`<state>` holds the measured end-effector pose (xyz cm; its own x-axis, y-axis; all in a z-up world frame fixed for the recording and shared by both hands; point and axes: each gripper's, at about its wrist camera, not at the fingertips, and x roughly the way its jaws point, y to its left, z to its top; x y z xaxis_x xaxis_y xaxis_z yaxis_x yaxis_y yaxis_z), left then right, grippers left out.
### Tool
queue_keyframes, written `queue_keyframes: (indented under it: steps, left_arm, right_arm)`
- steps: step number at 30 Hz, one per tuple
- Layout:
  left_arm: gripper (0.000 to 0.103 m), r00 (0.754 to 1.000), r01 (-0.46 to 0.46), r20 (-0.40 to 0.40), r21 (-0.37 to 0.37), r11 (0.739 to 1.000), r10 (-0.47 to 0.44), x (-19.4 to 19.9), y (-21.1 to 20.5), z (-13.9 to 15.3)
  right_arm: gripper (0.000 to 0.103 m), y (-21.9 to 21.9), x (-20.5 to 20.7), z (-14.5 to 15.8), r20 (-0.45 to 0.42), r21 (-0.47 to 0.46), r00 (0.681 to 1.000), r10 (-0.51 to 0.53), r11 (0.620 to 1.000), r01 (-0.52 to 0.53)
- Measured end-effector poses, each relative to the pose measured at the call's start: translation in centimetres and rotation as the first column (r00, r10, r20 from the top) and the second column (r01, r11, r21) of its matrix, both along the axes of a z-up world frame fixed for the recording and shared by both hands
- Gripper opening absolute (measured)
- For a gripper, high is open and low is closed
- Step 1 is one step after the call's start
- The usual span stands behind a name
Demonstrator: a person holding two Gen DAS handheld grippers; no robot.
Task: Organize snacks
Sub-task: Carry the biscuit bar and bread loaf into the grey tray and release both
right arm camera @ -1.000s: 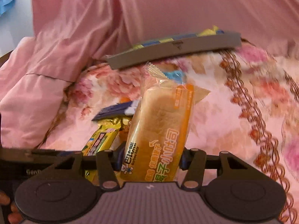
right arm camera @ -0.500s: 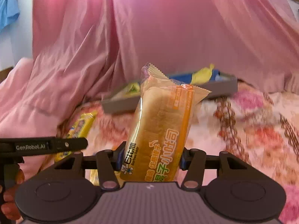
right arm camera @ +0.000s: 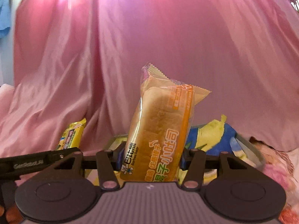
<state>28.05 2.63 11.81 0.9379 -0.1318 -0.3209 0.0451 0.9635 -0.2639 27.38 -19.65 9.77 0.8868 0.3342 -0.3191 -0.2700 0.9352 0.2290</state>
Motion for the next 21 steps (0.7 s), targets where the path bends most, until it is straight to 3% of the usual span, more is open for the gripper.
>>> queue_keyframes:
  steps: [6, 14, 21]
  left_arm:
    - [0.049, 1.000, -0.005, -0.019, 0.013, 1.000, 0.006, 3.4, -0.6, -1.7]
    - [0.049, 0.994, 0.031, -0.102, 0.031, 0.999, -0.028, 5.7, -1.5, -4.3]
    - [0.050, 0.984, 0.034, -0.179, 0.038, 0.999, -0.027, 6.3, -1.9, -5.7]
  right_arm:
    - [0.057, 0.3, 5.4, -2.3, -0.086, -0.004, 0.995, -0.058, 0.998, 0.058]
    - [0.057, 0.4, 7.0, -6.3, -0.168, -0.045, 0.984, -0.056, 0.998, 0.049]
    - [0.057, 1.0, 5.5, -6.4, -0.110, -0.122, 0.994, -0.028, 0.992, 0.015]
